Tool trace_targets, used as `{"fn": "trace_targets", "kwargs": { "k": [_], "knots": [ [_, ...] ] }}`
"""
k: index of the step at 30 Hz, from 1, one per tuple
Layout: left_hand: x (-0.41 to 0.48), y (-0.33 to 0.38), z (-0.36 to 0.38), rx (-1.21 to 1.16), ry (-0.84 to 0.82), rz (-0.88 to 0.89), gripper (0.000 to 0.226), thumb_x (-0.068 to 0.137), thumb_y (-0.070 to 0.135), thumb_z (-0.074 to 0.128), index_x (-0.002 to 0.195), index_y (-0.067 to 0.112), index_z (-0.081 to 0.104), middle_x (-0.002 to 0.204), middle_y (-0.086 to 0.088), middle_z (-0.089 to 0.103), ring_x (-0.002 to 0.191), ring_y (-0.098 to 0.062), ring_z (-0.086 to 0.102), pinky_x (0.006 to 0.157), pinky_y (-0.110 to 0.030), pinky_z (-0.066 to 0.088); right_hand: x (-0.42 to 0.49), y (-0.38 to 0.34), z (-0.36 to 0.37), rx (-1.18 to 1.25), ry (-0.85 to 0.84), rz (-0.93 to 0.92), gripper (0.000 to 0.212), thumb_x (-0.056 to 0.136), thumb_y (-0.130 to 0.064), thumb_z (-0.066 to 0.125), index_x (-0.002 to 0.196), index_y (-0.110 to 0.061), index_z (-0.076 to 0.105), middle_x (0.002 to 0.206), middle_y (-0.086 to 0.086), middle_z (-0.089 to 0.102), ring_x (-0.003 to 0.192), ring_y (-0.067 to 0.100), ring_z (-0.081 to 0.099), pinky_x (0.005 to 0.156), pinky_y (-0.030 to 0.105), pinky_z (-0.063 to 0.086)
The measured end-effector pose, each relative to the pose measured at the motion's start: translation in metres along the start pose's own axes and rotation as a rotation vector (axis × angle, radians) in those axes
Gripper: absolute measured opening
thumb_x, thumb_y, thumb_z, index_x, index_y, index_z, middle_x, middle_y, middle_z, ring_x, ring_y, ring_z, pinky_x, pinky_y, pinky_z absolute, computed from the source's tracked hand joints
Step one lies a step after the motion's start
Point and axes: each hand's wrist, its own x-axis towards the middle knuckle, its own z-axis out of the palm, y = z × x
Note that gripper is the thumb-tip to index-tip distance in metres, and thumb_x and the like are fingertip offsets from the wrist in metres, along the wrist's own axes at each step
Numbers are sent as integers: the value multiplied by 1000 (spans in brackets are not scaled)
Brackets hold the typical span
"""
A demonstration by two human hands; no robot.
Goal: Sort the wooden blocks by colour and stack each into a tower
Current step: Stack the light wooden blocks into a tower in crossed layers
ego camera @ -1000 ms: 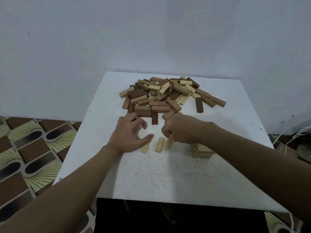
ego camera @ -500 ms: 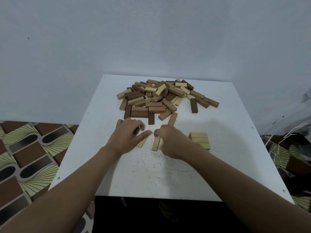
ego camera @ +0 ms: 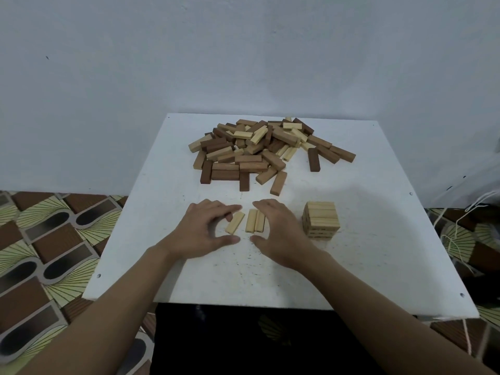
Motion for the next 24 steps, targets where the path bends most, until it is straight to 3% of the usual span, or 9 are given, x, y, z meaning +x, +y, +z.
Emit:
{"fn": "trace_targets", "kwargs": {
  "k": [5,9,13,19,24],
  "knots": [
    [12,9,-3,-52,31,-53,60,70,64,78,124,41,66,93,15,63,91,-3,51,86,-34,33,9,3,4,-2,38,-36,57,86,-19,77,138,-11,54,134,2,57,123,17,45,95,20,27],
    [15,13,1,-73,77,-76,62,63,65,85,116,37,69,83,16,60,85,-3,54,91,-37,32,13,7,7,63,34,-48,55,84,-19,79,134,-16,58,129,-3,61,120,12,48,94,20,29],
    [13,11,5,-51,112,-59,64,64,71,81,116,36,68,85,18,59,88,-6,56,90,-33,34,13,9,5,116,13,-19,58,84,-23,79,137,-22,55,133,-7,59,123,9,48,98,25,36],
    [12,13,2,-54,100,-40,72,62,75,75,122,37,65,86,20,59,87,-4,55,88,-29,34,16,7,-8,56,-92,16,83,82,-21,80,152,-23,37,152,-4,43,131,13,43,103,28,35],
    [11,11,1,-49,74,-45,66,64,65,81,123,37,67,90,19,61,91,-6,57,94,-36,37,21,6,-9,-62,-60,-6,60,82,-18,77,137,-12,51,129,4,54,117,18,46,99,37,46]
  ]
}}
